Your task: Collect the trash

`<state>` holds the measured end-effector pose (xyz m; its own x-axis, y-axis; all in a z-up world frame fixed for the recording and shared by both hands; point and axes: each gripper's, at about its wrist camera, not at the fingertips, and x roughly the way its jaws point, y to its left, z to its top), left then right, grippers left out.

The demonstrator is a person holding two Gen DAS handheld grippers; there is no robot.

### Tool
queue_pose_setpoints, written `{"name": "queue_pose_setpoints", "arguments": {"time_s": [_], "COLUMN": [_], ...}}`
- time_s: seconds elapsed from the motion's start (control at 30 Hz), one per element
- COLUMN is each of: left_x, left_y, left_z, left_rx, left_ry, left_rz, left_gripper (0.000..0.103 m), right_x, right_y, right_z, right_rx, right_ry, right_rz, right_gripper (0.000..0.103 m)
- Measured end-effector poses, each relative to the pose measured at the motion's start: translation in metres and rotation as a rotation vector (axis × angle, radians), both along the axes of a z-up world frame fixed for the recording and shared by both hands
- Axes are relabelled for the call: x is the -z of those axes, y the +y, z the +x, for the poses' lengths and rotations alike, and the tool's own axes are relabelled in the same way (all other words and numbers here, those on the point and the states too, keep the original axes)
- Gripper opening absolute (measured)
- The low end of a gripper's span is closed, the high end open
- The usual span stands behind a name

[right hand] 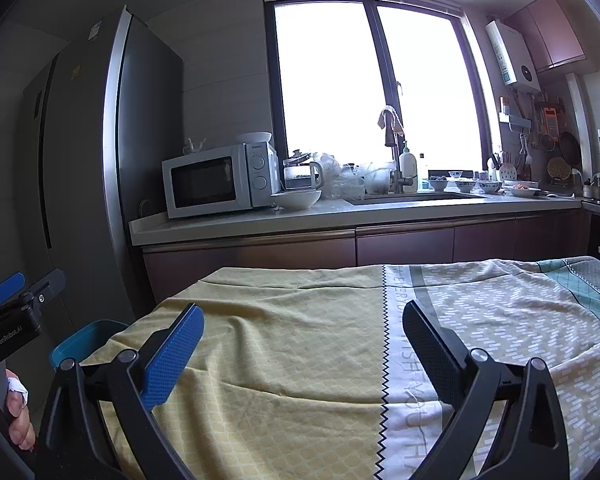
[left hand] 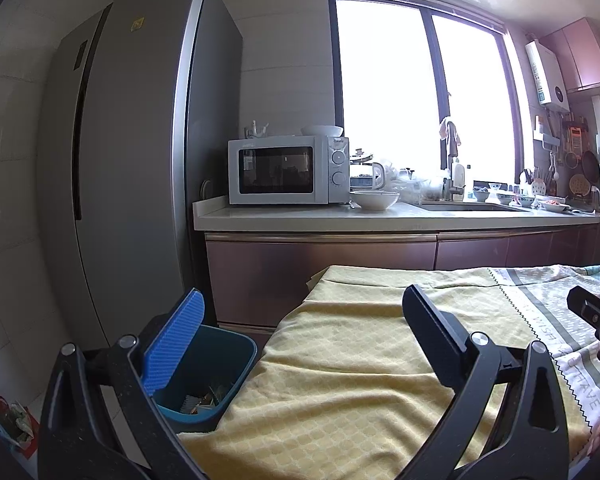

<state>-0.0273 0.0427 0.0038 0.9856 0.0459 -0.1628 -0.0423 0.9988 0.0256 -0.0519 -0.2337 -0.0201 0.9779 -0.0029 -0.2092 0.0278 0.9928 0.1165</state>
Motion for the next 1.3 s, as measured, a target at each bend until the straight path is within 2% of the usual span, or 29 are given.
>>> {"name": "queue_pose_setpoints", "arguments": {"time_s": [1.3], "left_x": [0.0045], "left_y": [0.0011], "left_z": [-0.0004], "left_rx": [0.005], "left_ry": [0.011], "left_rz": [0.007], "left_gripper": [0.098], "right_x": [0.0004], "right_y": [-0.0062], "right_z": [-0.0004], "right_rx": [0.006], "right_ry": [0.004], "right_rz": [0.010], "right_gripper": [0.096]}}
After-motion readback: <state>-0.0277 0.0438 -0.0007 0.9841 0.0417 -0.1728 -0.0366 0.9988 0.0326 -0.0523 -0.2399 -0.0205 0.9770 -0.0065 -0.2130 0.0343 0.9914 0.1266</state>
